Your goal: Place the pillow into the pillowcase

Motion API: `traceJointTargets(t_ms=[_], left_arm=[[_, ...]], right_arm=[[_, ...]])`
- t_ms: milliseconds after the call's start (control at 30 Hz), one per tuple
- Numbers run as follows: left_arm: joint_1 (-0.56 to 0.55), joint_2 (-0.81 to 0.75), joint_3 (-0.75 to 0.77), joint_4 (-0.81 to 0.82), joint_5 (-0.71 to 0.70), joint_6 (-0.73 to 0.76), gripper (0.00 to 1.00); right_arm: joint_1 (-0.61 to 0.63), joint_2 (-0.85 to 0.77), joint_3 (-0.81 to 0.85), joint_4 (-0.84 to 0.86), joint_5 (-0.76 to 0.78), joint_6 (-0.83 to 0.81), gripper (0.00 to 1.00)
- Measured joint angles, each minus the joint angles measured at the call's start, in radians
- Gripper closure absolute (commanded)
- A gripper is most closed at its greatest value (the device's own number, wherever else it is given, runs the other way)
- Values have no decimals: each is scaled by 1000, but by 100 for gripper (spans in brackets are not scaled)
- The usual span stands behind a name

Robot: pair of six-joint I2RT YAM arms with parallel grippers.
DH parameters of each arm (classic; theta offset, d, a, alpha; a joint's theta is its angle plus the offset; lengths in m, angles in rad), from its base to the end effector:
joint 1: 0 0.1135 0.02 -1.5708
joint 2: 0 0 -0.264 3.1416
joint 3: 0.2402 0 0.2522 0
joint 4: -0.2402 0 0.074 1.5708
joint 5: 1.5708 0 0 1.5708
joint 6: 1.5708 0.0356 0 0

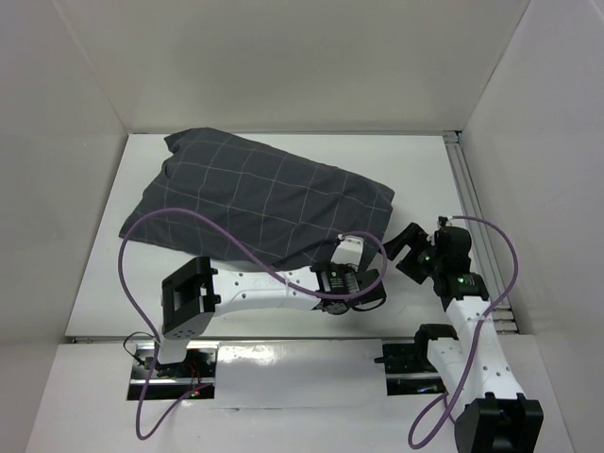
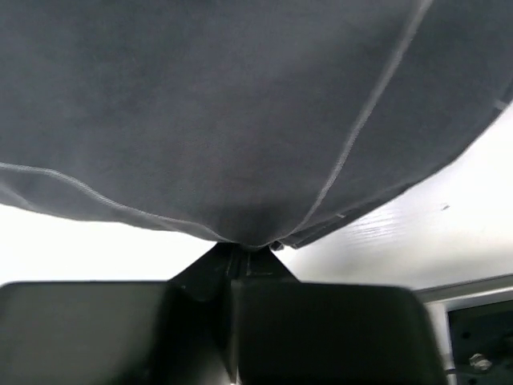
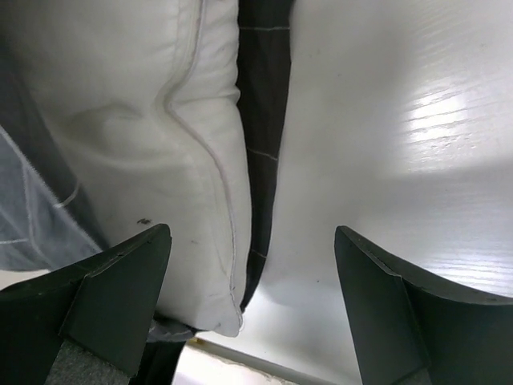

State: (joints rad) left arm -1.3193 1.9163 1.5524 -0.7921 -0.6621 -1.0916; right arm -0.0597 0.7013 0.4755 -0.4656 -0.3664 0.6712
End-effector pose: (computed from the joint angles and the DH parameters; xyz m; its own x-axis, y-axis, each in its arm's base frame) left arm 0.1209 -0.3828 0.2374 -0.7282 0.0216 -0.6851 0.1217 0.9877 -0.0982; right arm 0.1536 0.0036 0.2191 -0.6351 0.6197 -0.4612 0.2237 0.7190 0.6580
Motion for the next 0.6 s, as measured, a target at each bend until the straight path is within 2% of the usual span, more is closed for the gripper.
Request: traceJointTargets(t_ms=[267, 400, 567, 600], left_arm=[[0, -63, -37, -48, -13, -67, 100], [0, -130, -59, -53, -9, -73, 100], [-24, -261, -105, -50, 10, -62, 100], [-29, -280, -107, -50, 16, -57, 100]], right_arm=[[3, 19, -34, 18, -108, -26, 10], [62, 53, -72, 63, -153, -35, 21], [158, 115, -122, 217, -229, 13, 23], [177, 137, -124, 251, -240, 21, 30]])
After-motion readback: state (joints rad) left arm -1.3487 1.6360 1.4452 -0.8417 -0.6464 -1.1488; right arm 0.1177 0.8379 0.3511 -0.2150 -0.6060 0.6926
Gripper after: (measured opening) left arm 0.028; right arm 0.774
